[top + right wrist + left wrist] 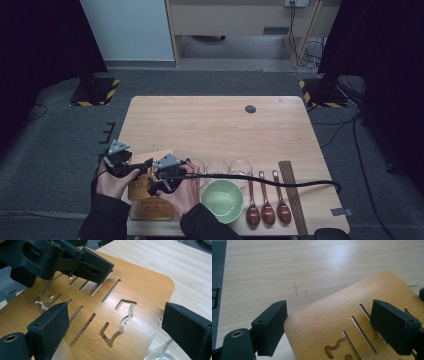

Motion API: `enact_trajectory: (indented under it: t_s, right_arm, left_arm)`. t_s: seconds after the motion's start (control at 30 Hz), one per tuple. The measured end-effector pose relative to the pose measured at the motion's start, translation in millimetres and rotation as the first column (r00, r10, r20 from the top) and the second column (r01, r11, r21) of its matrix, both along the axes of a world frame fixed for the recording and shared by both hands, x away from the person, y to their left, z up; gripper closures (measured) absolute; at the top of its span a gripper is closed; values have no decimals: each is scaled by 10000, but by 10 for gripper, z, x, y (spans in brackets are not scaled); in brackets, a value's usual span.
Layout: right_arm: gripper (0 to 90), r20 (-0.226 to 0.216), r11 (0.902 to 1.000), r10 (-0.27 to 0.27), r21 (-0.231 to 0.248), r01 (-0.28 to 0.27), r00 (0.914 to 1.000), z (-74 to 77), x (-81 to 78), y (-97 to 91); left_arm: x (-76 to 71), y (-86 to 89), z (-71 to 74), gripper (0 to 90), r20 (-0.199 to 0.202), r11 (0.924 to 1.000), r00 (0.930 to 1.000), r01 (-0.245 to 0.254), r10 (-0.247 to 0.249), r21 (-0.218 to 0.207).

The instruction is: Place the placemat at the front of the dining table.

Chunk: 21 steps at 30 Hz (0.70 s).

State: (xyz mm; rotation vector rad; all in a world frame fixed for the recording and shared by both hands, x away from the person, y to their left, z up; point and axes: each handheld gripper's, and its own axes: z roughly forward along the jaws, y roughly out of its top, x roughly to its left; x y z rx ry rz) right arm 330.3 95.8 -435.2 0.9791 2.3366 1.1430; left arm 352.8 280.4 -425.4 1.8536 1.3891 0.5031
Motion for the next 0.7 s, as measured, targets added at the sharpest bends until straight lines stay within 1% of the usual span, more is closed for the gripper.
enact_trajectory:
  t_s: [0.1, 0.17, 0.33, 0.57, 0.63, 0.7]
  right_arm:
    - [78, 161, 10000, -31, 55, 30, 9999, 81, 32, -33]
    - [77, 308, 10000, -75, 18, 74, 9995, 130, 52, -59]
    - [78, 491, 9997, -250, -33, 252, 9985, 227, 94, -107]
    - [79, 621, 9996, -285, 48, 283, 9977, 380, 176, -177]
    - [79, 625, 9994, -335, 70, 331, 9975, 423, 192, -196]
    - [79, 733, 9994, -335, 51, 332, 9967, 458, 209, -219]
  left_arm:
    - [40, -37, 86, 146, 187, 10000, 9998, 39, -38, -17]
    - [69, -74, 139, 147, 303, 9999, 9995, 103, -104, 54]
    - [130, -137, 255, 147, 467, 9994, 9986, 226, -237, 246]
    - [201, -188, 385, 146, 769, 9997, 9967, 252, -256, 58]
    - [221, -211, 423, 147, 821, 9996, 9963, 265, -269, 54]
    - [240, -235, 464, 147, 884, 9995, 9956, 290, -295, 79]
